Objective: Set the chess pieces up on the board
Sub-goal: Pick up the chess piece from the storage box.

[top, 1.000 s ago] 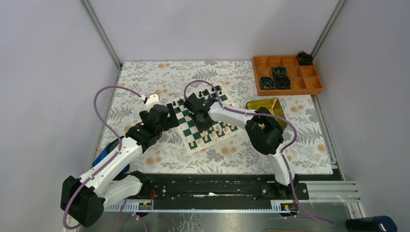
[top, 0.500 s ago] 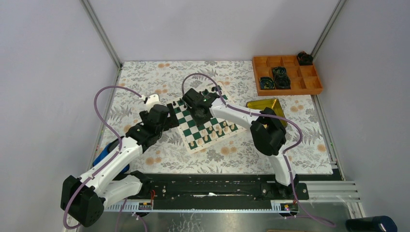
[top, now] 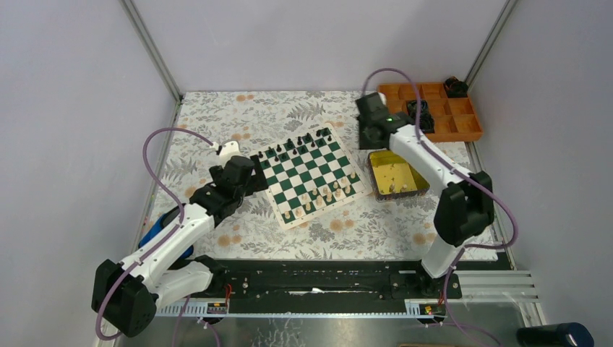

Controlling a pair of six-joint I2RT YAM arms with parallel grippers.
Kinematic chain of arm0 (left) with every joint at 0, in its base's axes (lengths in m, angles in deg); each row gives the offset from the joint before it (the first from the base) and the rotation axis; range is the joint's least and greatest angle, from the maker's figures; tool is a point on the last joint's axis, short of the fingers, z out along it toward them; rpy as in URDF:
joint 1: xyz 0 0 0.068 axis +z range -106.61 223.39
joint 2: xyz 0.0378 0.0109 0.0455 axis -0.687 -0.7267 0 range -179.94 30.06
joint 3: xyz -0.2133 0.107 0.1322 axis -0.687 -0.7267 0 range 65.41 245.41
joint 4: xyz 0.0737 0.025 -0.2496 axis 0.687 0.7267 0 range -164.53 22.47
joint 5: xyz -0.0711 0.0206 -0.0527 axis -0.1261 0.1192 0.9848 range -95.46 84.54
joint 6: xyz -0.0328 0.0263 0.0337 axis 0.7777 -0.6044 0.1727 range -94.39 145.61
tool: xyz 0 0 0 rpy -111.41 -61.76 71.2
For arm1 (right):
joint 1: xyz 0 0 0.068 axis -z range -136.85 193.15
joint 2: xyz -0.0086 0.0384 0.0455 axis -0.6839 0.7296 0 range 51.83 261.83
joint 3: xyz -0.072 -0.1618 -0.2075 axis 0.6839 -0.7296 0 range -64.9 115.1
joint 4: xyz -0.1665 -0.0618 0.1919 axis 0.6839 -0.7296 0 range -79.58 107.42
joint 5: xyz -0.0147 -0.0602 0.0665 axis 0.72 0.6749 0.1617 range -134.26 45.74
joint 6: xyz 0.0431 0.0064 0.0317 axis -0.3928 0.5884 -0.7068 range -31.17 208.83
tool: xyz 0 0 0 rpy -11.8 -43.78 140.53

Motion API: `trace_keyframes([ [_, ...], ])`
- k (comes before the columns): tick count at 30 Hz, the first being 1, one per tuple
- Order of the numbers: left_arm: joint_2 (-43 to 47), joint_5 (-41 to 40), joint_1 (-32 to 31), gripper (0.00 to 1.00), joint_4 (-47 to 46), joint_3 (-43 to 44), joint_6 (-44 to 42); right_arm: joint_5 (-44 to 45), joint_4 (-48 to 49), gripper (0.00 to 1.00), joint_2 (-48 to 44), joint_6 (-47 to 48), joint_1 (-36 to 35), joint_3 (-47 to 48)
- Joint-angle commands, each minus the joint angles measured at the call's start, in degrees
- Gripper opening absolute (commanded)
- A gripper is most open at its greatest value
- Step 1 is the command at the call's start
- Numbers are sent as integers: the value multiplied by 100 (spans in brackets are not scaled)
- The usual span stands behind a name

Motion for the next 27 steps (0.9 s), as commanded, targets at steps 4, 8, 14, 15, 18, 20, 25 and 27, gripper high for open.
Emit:
trace_keyframes([
  [4,-108,-66,-23,99,-167,-1,-39,-53,-233,36,-619,-58,977,-996],
  [8,-133,-50,-23,99,-168,-9,-46,-280,-317,40,-702,-76,1271,-1345],
  [14,-118,-32,-23,99,-154,-18,-40,-458,-273,47,-748,-123,1425,-1722],
  [15,-123,-26,-23,99,-151,-18,-34,-485,-257,47,-738,-131,1443,-1766],
  [18,-120,-28,-22,99,-148,-18,-37,-543,-208,47,-709,-156,1496,-1915],
  [20,-118,-32,-23,99,-140,-18,-31,-589,-149,46,-693,-152,1540,-2022],
  [25,-111,-30,-23,99,-134,-27,-22,-680,2,46,-607,-161,1617,-2204],
  [27,-129,-20,-23,99,-134,-23,-23,-695,58,46,-575,-161,1642,-2256],
])
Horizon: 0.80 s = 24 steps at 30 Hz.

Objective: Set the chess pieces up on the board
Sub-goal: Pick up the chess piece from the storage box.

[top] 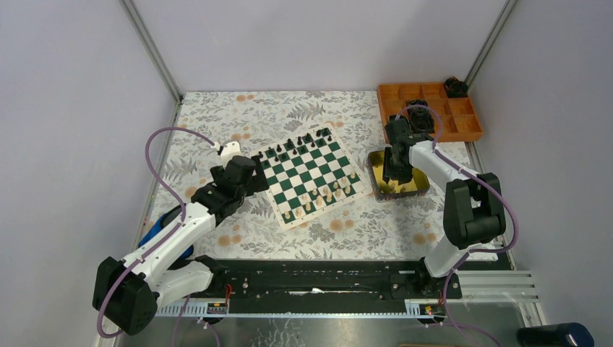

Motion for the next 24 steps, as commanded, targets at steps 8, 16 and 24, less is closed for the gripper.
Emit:
trace_keyframes([
  [8,-47,-27,-21,99,-141,-18,-38,-184,358,45,65,-32,154,-92],
  [16,-82,-44,-23,99,-148,-2,-52,-252,430,44,277,-8,250,-17],
  [24,-108,-44,-23,99,-153,2,-65,-261,458,40,431,-12,282,38],
])
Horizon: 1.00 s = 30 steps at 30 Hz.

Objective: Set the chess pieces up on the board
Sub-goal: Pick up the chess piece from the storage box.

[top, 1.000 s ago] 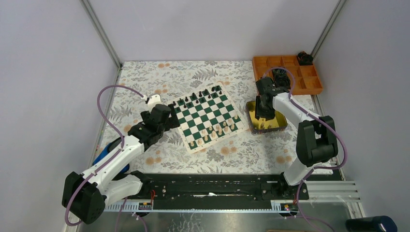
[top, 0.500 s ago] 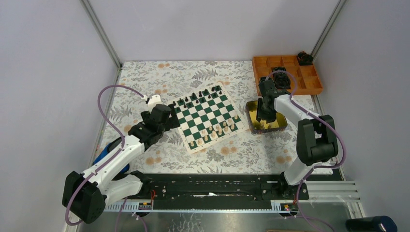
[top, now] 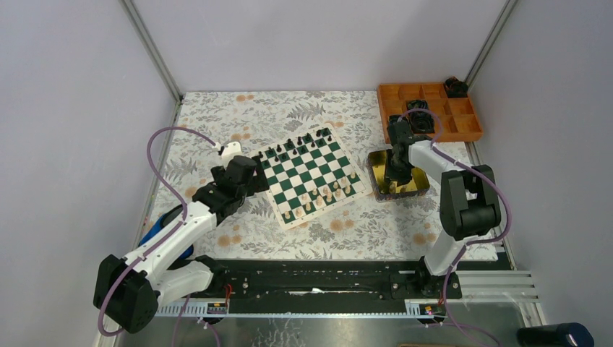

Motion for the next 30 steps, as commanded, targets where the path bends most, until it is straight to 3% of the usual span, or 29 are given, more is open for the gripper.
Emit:
trace_keyframes([
  [1,-49,-44,-23,99,-150,1,-67,-76,62,39,61,-10,57,140],
  [9,-90,-19,-23,99,-170,17,-89,-51,70,23,130,-10,68,129],
  [15,-95,6,-23,99,-185,17,-113,20,-9,0,-23,12,68,214],
  [30,-12,-14,-23,99,-203,14,-108,-126,-412,0,-509,163,-201,1069],
])
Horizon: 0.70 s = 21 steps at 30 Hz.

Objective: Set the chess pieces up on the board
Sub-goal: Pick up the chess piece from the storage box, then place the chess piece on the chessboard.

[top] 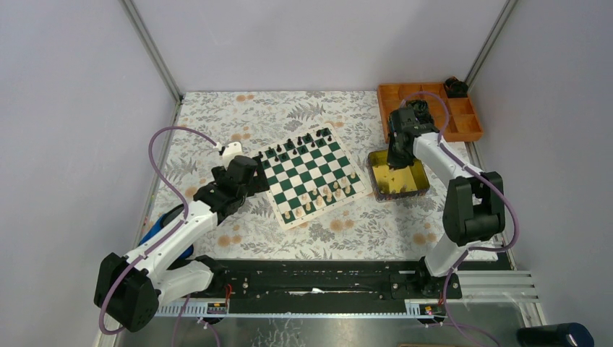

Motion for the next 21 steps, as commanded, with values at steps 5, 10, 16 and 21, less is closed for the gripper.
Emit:
trace_keyframes([
  [5,144,-50,-23,99,-192,-1,-57,-74,-332,0,-99,141,-911,979],
  [10,272,-125,-23,99,-159,-25,19,-51,-420,0,323,111,-1792,1657],
  [16,487,-232,-23,99,-111,-60,82,6,-581,0,1004,111,-2748,2543],
  [21,708,-416,-23,99,-54,-84,163,2,-632,0,1492,85,-3409,2931],
])
